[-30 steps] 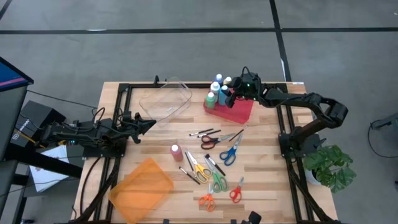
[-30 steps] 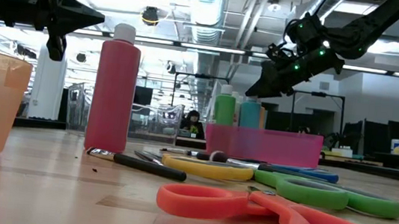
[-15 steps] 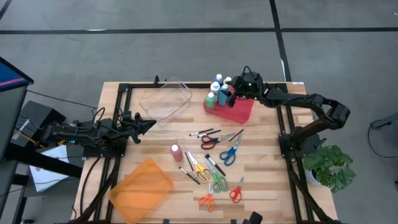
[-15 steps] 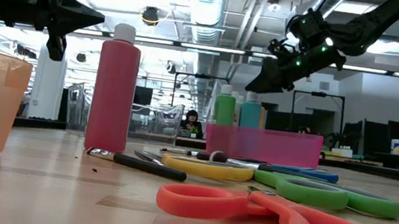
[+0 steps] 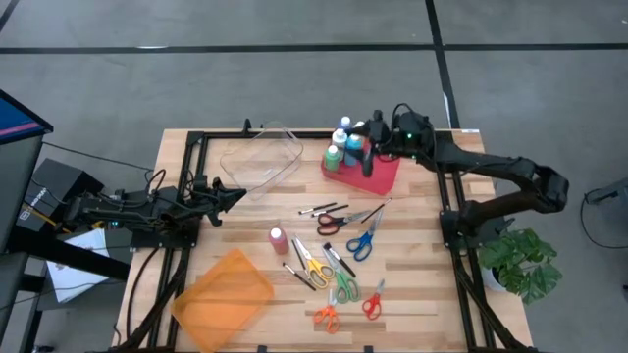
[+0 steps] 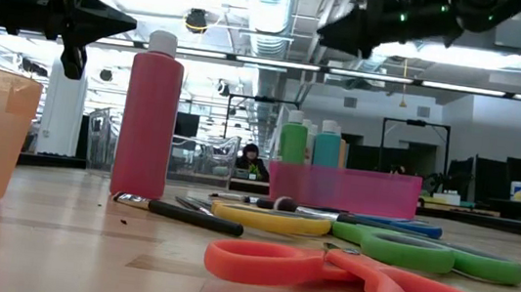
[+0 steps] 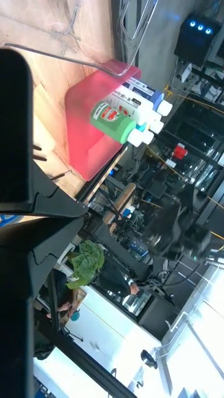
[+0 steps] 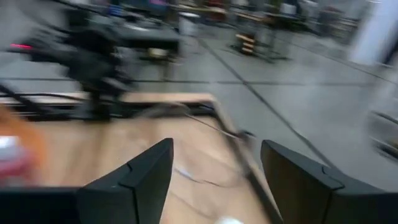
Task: Pick & Place Paint Supplies
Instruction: Put the pink paint bottle into the red bin
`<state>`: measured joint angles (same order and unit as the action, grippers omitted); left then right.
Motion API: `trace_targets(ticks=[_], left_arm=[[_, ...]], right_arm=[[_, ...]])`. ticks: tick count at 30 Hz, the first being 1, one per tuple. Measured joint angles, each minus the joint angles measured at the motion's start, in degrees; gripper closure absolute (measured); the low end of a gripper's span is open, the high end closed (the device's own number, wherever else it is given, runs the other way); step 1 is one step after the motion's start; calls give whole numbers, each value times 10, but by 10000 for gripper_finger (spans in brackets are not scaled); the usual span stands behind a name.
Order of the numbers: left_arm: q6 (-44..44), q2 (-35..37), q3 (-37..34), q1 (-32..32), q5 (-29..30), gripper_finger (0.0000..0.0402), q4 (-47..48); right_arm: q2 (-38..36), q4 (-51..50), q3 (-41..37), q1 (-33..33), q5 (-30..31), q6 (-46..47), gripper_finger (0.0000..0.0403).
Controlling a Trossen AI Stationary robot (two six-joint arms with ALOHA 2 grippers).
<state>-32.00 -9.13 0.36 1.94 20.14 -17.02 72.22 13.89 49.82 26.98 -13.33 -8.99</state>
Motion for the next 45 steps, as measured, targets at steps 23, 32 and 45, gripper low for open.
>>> trace_targets(ticks=[23,32,45], left_arm=[[0,0,0,0,0,396,0],[0,0,0,0,0,396,0],[0,0,0,0,0,396,0]], right_arm=[[310,29,227,-232,-95,-35,163],[402,19,325,-256,-183,-15,163],[479,23,345,-264,-178,-21,163]])
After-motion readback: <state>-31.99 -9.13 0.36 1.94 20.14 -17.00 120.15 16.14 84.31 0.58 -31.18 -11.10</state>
